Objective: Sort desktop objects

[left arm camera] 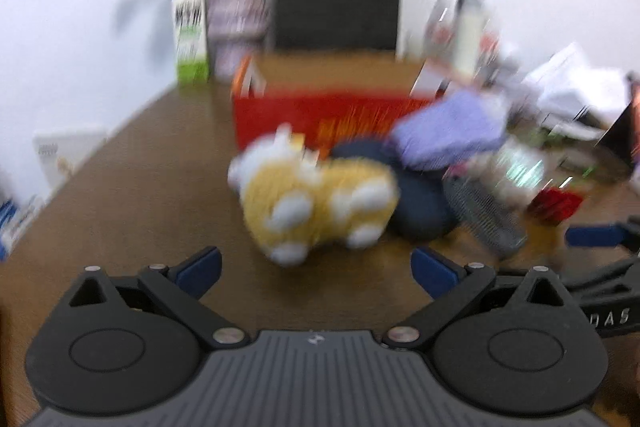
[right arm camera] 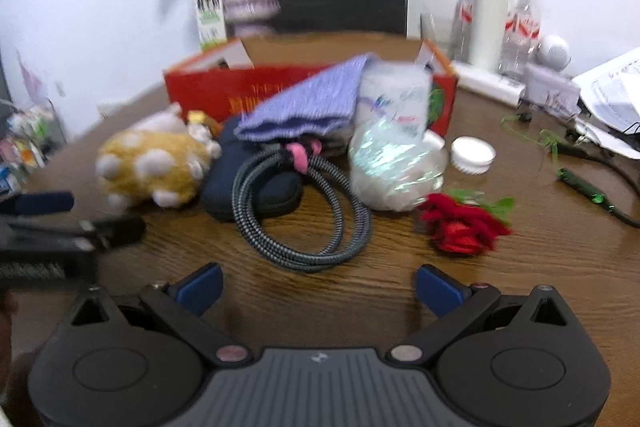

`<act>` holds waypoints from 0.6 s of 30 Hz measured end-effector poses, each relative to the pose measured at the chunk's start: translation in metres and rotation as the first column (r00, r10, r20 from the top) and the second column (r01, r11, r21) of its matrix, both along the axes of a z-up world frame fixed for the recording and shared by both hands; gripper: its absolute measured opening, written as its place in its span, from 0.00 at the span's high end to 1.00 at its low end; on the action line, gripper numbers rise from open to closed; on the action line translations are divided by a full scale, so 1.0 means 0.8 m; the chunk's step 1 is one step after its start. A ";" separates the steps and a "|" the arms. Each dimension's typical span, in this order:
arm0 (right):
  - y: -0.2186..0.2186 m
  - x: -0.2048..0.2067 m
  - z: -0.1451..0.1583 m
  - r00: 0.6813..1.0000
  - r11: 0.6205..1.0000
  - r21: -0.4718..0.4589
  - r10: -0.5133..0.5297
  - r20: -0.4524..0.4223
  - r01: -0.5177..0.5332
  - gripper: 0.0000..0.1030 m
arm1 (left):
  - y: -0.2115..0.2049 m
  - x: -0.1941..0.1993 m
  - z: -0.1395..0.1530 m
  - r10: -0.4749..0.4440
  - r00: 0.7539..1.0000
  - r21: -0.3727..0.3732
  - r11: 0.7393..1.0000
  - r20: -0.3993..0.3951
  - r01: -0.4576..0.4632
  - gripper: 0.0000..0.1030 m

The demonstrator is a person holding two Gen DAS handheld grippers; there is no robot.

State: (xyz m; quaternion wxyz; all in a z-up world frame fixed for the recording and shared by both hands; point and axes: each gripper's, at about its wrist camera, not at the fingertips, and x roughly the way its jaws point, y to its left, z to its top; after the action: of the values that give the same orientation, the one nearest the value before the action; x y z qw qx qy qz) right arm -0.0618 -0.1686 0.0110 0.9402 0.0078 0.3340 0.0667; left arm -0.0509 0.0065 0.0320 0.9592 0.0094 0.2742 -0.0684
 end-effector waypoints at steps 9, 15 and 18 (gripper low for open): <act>-0.051 0.007 0.035 0.982 0.990 -0.032 -0.133 0.136 0.139 0.18 | 0.037 0.123 0.013 0.112 0.983 -0.130 0.983 -0.144 -0.131 0.01; -0.050 0.038 0.038 0.988 0.998 0.038 -0.049 0.145 0.044 0.19 | 0.050 0.160 -0.009 0.118 0.959 -0.181 0.969 -0.259 -0.169 0.49; -0.043 0.068 0.028 0.992 0.997 0.038 -0.069 0.105 0.065 0.43 | 0.055 0.148 -0.016 0.113 0.957 -0.215 0.961 -0.267 -0.174 0.54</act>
State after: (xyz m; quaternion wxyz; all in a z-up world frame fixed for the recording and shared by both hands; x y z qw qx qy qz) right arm -0.0077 -0.2030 0.0338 0.9580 0.0317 0.2819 0.0412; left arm 0.0677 0.0509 0.0191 0.9133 -0.1334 0.3837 -0.0308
